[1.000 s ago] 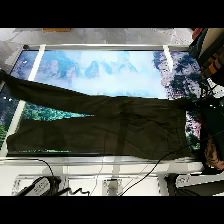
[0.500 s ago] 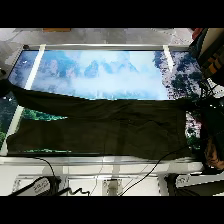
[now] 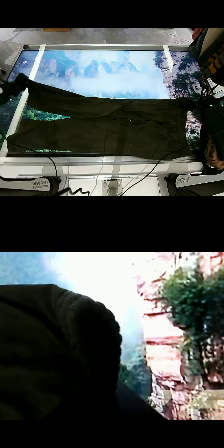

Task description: Fold the clothes and pants, and hang the long-sleeved shirts on hangers.

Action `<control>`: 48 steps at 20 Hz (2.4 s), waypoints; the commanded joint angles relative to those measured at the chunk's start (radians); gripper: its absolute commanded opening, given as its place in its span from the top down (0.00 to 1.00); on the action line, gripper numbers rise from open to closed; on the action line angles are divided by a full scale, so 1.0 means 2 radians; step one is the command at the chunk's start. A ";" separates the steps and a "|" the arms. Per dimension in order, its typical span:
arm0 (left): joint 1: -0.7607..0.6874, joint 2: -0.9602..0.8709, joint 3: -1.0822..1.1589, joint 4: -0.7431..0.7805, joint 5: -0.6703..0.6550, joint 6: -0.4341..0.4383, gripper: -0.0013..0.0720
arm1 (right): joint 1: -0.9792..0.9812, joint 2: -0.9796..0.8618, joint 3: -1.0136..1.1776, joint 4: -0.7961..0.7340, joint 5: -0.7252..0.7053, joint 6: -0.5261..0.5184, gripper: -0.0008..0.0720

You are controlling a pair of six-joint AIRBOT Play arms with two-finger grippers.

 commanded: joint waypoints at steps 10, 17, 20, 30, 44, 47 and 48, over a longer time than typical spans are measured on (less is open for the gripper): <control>0.025 0.017 -0.001 0.072 -0.148 0.056 0.54 | 0.000 0.000 0.000 0.000 -0.005 -0.001 0.94; 0.109 0.008 -0.003 0.200 -0.276 -0.113 0.01 | 0.000 0.000 0.000 0.000 0.000 -0.002 0.94; 0.099 -0.016 -0.003 0.191 -0.269 -0.114 0.02 | 0.000 0.000 0.000 0.000 0.000 -0.002 0.94; 0.069 -0.111 -0.002 0.113 -0.152 -0.113 0.15 | 0.000 0.000 0.000 0.001 0.001 -0.002 0.94; 0.003 -0.050 0.100 0.135 0.032 -0.092 0.97 | 0.000 0.000 0.000 0.022 -0.168 0.029 0.94; 0.003 -0.025 0.105 0.188 -0.025 -0.092 0.97 | 0.000 -0.002 0.000 0.022 -0.171 0.028 0.94; 0.003 -0.019 0.104 0.227 -0.073 -0.092 0.97 | 0.000 -0.003 0.000 0.020 -0.175 0.028 0.94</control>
